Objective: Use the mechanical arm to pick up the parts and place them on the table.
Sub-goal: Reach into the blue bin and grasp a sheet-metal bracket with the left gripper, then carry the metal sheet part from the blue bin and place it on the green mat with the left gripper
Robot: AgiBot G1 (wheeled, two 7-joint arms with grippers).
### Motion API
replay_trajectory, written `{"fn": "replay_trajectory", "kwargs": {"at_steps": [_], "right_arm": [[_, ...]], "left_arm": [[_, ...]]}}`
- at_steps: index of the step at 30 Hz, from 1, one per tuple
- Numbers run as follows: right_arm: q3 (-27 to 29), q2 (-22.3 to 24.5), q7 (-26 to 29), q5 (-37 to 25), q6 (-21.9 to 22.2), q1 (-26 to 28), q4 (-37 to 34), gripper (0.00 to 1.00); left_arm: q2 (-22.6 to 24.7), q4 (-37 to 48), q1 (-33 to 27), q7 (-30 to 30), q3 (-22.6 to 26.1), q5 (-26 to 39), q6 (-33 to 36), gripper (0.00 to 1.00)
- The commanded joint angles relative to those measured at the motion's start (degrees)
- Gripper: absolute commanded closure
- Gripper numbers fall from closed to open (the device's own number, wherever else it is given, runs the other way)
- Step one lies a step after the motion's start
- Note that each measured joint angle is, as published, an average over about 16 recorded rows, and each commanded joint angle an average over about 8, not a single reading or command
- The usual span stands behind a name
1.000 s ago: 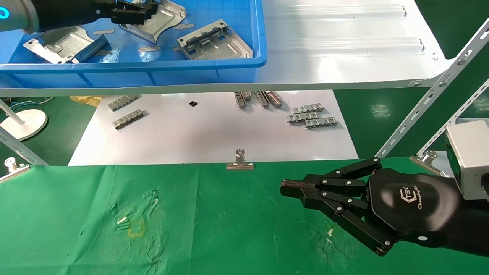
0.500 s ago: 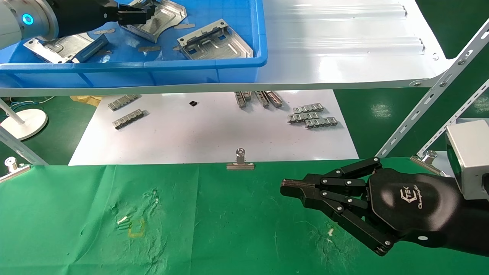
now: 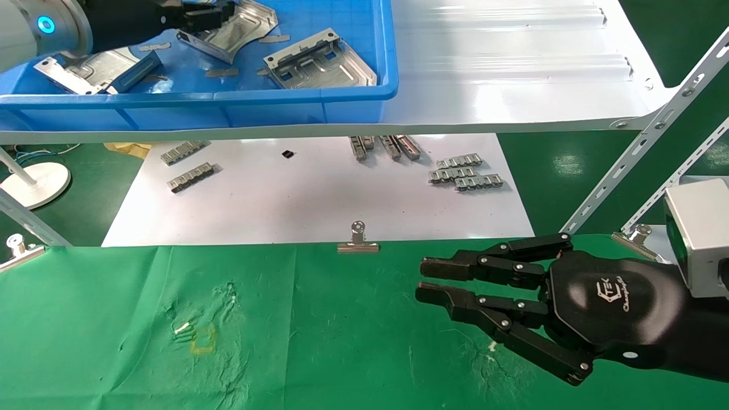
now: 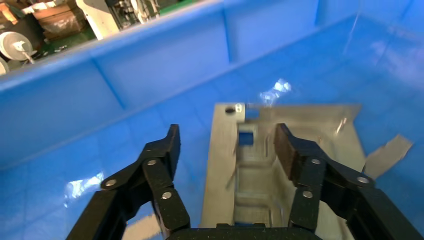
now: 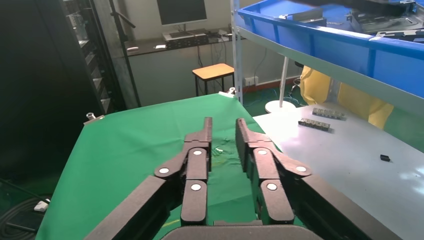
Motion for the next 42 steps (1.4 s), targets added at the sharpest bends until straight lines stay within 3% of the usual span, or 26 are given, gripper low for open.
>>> {"fn": "replay_trajectory", "kwargs": {"at_steps": [1, 18, 24, 30, 42], "right_arm": [[0.00, 0.00, 0.00, 0.00, 0.00, 0.00, 0.00, 0.00], [0.00, 0.00, 0.00, 0.00, 0.00, 0.00, 0.00, 0.00], [0.00, 0.00, 0.00, 0.00, 0.00, 0.00, 0.00, 0.00], [0.00, 0.00, 0.00, 0.00, 0.00, 0.00, 0.00, 0.00], [0.00, 0.00, 0.00, 0.00, 0.00, 0.00, 0.00, 0.00]], "left_arm": [[0.07, 0.36, -0.29, -0.31, -0.07, -0.10, 0.27, 1.00], [1.10, 1.46, -0.86, -3.59, 1.48, 2.11, -1.91, 1.00], [0.06, -0.28, -1.64, -3.03, 0.77, 1.08, 0.19, 1.00], [-2.85, -2.95, -2.72, -0.38, -0.58, -1.00, 9.09, 1.00], [-10.80, -7.72, -1.65, 10.70, -2.97, -5.59, 37.32, 1.00]]}}
